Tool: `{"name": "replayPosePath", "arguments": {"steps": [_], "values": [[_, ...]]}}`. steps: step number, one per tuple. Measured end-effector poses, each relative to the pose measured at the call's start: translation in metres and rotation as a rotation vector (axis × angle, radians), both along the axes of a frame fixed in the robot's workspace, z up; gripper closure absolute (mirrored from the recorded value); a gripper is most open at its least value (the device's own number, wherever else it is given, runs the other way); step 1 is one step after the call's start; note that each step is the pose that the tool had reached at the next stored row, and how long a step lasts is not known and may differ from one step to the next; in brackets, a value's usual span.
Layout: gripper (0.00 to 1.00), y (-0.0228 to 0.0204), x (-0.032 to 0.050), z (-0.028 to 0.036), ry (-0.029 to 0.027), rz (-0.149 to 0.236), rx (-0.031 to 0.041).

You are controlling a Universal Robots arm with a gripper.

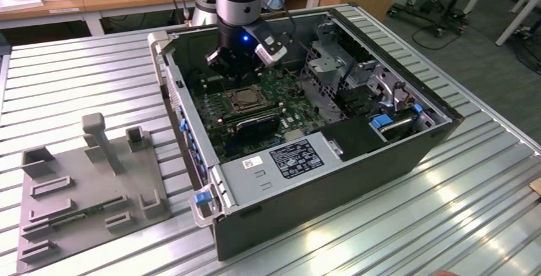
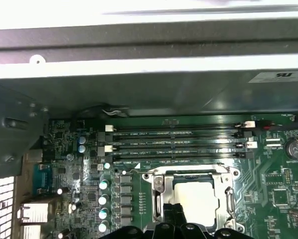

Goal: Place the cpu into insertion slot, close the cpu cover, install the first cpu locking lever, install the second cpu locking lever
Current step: 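Install the first cpu locking lever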

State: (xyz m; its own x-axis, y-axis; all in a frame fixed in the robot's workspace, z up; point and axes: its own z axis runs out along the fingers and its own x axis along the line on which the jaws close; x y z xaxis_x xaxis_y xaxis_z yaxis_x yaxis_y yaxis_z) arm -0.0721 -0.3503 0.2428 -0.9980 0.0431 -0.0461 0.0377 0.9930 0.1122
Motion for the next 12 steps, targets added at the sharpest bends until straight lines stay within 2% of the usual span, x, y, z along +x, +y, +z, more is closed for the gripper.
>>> {"name": "replayPosePath", "arguments": {"steps": [3, 8, 12], "values": [[0.89, 0.0000, 0.0000, 0.0058, -0.0002, 0.000, -0.0002], [0.89, 0.0000, 0.0000, 0.0120, -0.0007, 0.000, -0.0001], [0.89, 0.0000, -0.0001, 0.0130, -0.0011, 0.000, 0.0001]]}}
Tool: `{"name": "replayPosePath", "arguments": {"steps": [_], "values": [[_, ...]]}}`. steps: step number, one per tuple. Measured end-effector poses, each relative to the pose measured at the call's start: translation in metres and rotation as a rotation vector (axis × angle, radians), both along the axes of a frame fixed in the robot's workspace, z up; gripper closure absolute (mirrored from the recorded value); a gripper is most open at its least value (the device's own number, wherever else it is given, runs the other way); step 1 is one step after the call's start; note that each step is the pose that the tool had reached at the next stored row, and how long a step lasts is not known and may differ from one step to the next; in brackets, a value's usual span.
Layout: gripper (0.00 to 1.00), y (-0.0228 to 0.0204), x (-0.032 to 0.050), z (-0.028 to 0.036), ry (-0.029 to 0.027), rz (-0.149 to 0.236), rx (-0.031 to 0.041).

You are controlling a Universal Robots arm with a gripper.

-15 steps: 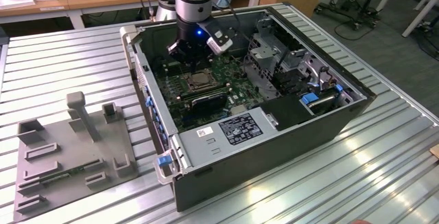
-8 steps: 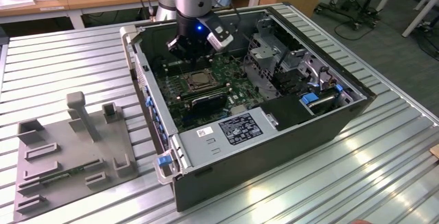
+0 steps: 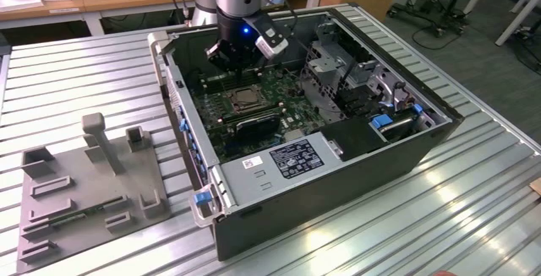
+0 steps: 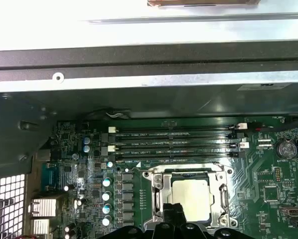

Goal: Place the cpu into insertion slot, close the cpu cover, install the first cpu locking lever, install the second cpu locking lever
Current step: 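Install the first cpu locking lever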

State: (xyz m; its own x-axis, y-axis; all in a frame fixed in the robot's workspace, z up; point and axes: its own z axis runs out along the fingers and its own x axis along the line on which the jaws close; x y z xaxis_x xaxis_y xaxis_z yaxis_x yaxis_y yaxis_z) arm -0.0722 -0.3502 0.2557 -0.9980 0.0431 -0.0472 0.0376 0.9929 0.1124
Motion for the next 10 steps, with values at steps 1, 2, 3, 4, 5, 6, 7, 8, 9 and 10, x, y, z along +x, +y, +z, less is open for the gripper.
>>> {"name": "replayPosePath", "arguments": {"steps": [1, 2, 3, 4, 5, 6, 7, 8, 9, 10], "values": [[0.89, 0.0000, -0.0006, 0.0001, -0.0004, 0.000, -0.0002], [0.89, -0.0001, -0.0021, 0.0001, -0.0016, 0.000, -0.0003], [0.89, -0.0001, -0.0048, 0.0001, -0.0040, 0.000, -0.0003], [0.89, -0.0001, -0.0080, 0.0000, -0.0066, 0.000, -0.0003], [0.89, 0.0000, -0.0116, 0.0000, -0.0097, 0.000, -0.0002], [0.89, 0.0000, -0.0156, -0.0001, -0.0131, 0.000, -0.0001], [0.89, 0.0000, -0.0192, -0.0001, -0.0162, 0.000, -0.0002], [0.89, 0.0000, -0.0226, -0.0001, -0.0193, 0.000, -0.0002], [0.89, 0.0000, -0.0256, -0.0001, -0.0220, 0.000, -0.0002], [0.89, 0.0000, -0.0285, -0.0001, -0.0246, 0.000, -0.0004]]}}
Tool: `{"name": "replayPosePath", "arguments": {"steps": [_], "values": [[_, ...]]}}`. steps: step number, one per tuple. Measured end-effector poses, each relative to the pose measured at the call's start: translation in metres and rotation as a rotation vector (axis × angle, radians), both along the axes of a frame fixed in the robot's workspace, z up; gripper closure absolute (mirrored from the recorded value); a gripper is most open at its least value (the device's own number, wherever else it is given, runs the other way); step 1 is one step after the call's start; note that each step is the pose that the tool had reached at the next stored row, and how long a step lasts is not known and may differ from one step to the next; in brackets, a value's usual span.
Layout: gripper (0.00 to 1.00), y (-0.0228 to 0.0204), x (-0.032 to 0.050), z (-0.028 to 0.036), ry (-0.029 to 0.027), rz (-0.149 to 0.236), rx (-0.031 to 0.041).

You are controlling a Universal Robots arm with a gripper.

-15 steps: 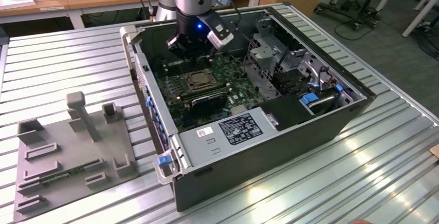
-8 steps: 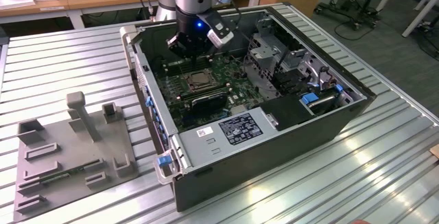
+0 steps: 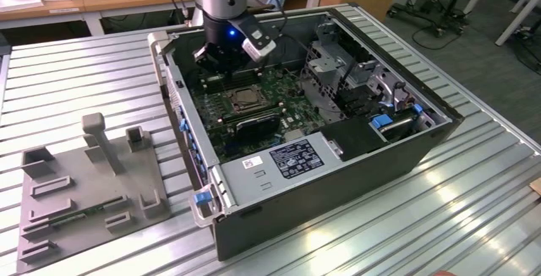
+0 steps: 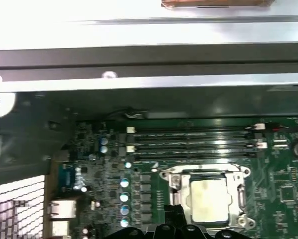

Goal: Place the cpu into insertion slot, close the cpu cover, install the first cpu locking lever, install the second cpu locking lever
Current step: 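Install the first cpu locking lever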

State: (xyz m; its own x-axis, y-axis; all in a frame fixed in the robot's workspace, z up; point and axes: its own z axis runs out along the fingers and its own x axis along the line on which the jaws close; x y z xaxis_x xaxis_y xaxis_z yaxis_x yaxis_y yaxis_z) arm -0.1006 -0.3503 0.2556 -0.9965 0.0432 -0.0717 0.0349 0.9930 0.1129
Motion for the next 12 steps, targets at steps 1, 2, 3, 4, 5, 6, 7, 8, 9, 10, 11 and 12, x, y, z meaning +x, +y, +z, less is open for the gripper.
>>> {"name": "replayPosePath", "arguments": {"steps": [1, 2, 3, 4, 5, 6, 7, 8, 9, 10, 11, 12], "values": [[0.89, 0.0000, -0.0022, 0.0000, -0.0019, 0.000, -0.0001], [0.89, 0.0000, -0.0032, 0.0000, -0.0032, 0.000, -0.0001], [0.89, 0.0000, -0.0033, -0.0001, -0.0032, 0.000, 0.0000], [0.89, 0.0000, -0.0032, 0.0000, -0.0033, 0.000, -0.0001], [0.89, 0.0000, -0.0033, 0.0000, -0.0033, 0.000, -0.0001], [0.89, -0.0001, -0.0033, 0.0000, -0.0033, 0.000, 0.0020], [0.89, -0.0001, -0.0034, 0.0000, -0.0034, 0.000, 0.0142], [0.89, -0.0001, -0.0034, 0.0000, -0.0033, 0.000, 0.0297], [0.89, -0.0001, -0.0034, 0.0000, -0.0032, 0.000, 0.0439], [0.89, -0.0002, -0.0034, 0.0000, -0.0033, 0.000, 0.0577], [0.89, -0.0003, -0.0034, 0.0000, -0.0033, 0.000, 0.0739], [0.89, -0.0004, -0.0035, 0.0000, -0.0033, 0.000, 0.0829]]}}
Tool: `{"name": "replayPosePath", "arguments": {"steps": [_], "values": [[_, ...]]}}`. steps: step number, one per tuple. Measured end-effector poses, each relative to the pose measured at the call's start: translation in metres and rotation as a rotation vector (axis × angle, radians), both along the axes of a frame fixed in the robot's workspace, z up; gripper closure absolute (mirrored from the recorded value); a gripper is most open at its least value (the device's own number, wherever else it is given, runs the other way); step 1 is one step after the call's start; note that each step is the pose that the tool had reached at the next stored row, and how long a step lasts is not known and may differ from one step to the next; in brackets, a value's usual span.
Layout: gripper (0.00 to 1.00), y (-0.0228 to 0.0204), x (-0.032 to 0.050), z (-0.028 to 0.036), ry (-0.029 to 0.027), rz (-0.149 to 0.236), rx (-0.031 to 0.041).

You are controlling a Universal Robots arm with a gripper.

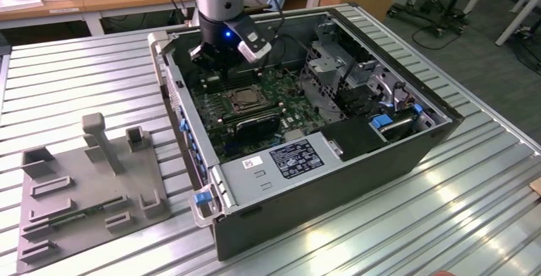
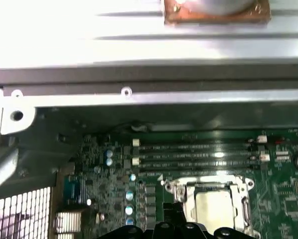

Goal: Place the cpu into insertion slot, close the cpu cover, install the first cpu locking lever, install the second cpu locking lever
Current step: 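Install the first cpu locking lever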

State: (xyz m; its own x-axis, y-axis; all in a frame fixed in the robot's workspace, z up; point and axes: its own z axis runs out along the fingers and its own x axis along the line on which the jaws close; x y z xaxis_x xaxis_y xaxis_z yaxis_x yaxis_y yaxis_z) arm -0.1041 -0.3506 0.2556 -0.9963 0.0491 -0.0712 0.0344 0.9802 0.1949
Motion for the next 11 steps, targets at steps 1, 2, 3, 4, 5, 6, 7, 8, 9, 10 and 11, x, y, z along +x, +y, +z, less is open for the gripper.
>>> {"name": "replayPosePath", "arguments": {"steps": [1, 2, 3, 4, 5, 6, 7, 8, 9, 10, 11], "values": [[0.89, 0.0000, -0.0002, 0.0000, 0.0001, 0.000, 0.0015], [0.89, 0.0000, -0.0009, 0.0000, -0.0004, 0.000, 0.0022], [0.89, 0.0000, -0.0025, 0.0000, -0.0021, 0.000, 0.0032], [0.89, 0.0000, -0.0052, 0.0000, -0.0053, 0.000, 0.0041], [0.89, 0.0000, -0.0081, 0.0000, -0.0088, 0.000, 0.0048], [0.89, -0.0001, -0.0111, 0.0000, -0.0124, 0.000, 0.0053], [0.89, 0.0000, -0.0136, 0.0000, -0.0152, 0.000, 0.0059], [0.89, 0.0000, -0.0154, -0.0001, -0.0169, 0.000, 0.0069], [0.89, 0.0000, -0.0169, -0.0002, -0.0182, 0.000, 0.0084], [0.89, 0.0000, -0.0186, -0.0004, -0.0197, 0.000, 0.0095], [0.89, 0.0000, -0.0203, -0.0004, -0.0209, 0.000, 0.0105]]}}
